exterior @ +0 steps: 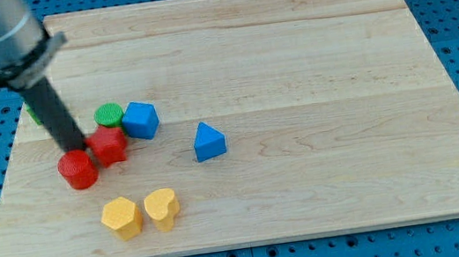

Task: Push the green circle towards the left center

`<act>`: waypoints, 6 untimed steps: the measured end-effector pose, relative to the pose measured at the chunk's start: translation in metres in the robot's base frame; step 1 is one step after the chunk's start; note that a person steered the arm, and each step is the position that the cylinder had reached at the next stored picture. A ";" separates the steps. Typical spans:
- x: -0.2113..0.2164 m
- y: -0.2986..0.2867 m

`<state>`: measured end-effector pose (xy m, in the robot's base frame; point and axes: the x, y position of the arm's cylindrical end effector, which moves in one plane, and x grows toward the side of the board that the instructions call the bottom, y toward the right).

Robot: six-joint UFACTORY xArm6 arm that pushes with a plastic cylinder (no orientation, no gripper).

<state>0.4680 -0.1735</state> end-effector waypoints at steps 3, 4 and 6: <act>-0.061 0.041; -0.059 0.102; -0.095 0.005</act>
